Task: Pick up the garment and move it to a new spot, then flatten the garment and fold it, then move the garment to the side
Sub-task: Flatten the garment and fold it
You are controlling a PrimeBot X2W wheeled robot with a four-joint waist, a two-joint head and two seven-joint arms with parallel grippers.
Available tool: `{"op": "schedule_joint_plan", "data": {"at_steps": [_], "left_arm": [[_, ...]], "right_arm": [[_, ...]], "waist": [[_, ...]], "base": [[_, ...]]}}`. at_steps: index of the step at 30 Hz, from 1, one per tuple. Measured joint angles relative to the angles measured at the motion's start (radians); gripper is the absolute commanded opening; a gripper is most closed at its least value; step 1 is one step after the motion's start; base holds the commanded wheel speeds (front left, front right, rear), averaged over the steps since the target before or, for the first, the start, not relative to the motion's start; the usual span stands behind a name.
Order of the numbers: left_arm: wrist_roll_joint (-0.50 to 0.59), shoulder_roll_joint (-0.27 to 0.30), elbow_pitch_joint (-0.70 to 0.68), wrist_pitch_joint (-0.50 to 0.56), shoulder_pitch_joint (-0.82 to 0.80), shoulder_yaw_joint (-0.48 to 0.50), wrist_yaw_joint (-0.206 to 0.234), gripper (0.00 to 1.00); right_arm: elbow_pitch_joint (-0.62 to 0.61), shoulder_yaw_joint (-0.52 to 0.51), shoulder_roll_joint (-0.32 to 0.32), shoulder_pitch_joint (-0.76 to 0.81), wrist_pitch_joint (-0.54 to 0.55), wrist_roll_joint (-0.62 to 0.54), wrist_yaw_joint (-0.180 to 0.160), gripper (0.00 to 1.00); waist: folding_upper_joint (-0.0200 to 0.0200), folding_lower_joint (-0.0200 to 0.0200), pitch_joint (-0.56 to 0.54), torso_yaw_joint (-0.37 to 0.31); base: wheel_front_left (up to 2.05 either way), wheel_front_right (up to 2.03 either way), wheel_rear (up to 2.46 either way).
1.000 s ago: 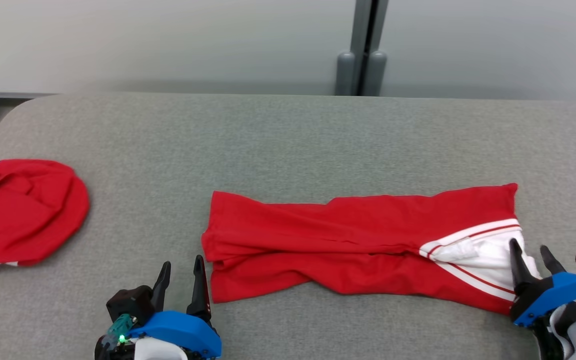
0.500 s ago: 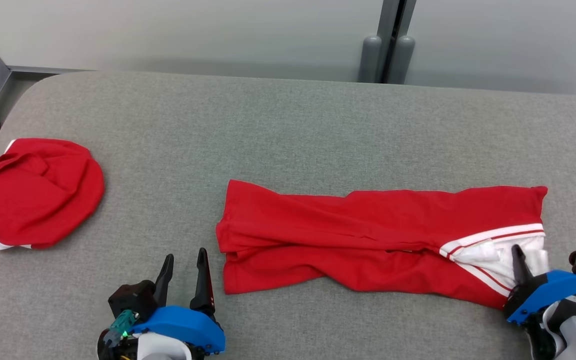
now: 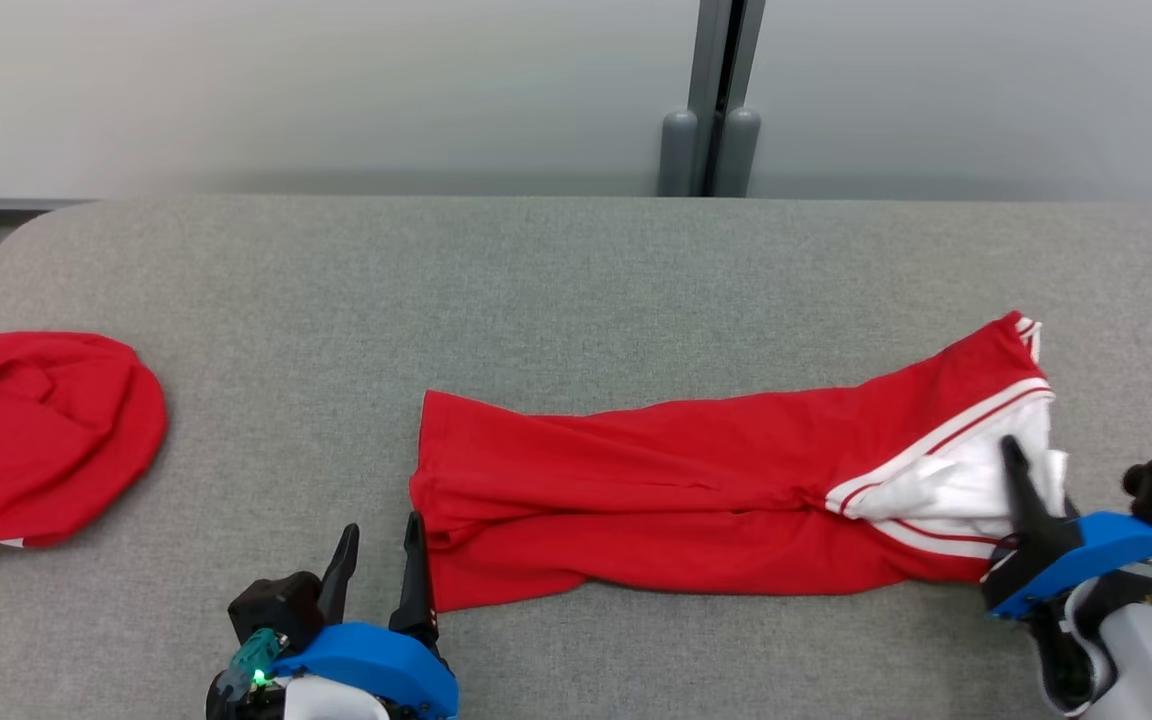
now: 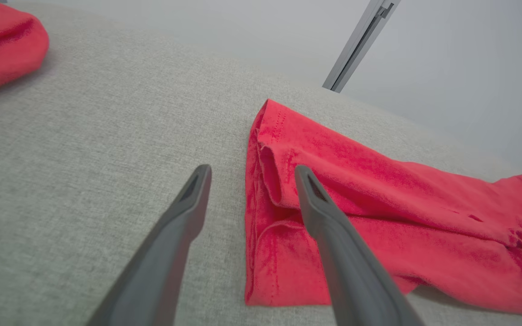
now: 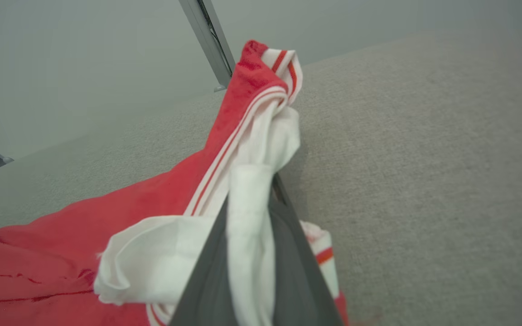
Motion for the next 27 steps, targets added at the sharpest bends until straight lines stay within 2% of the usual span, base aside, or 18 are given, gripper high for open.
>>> {"op": "schedule_joint_plan", "data": {"at_steps": [5,12,15,19,27], "left_arm": [[-0.007,0.000,0.014,0.000,0.008,-0.011,-0.007,1.00],[-0.014,0.000,0.032,0.000,0.026,-0.032,-0.015,1.00],[-0.016,0.000,0.037,0.000,0.037,-0.049,-0.015,1.00],[-0.014,0.000,0.044,0.000,0.040,-0.072,-0.015,1.00],[-0.012,0.000,0.039,0.000,0.034,-0.117,-0.015,1.00]], "right_arm": [[-0.154,0.062,0.038,0.053,0.000,0.009,0.000,0.00],[-0.288,0.242,0.082,0.075,-0.001,0.055,0.000,0.00],[-0.285,0.341,0.111,0.067,0.004,0.074,0.000,0.00],[-0.252,0.392,0.134,0.042,0.007,0.081,0.000,0.00],[-0.126,0.425,0.185,-0.061,0.003,0.064,0.000,0.00]], "waist": [[0.0000,0.0000,-0.032,-0.002],[0.0000,0.0000,-0.063,0.057],[0.0000,-0.0002,-0.075,0.107],[0.0000,-0.0001,-0.079,0.152],[0.0001,-0.0001,-0.052,0.264]], "base": [[0.00,0.00,0.00],[0.00,0.00,0.00],[0.00,0.00,0.00],[0.00,0.00,0.00],[0.00,0.00,0.00]]}}
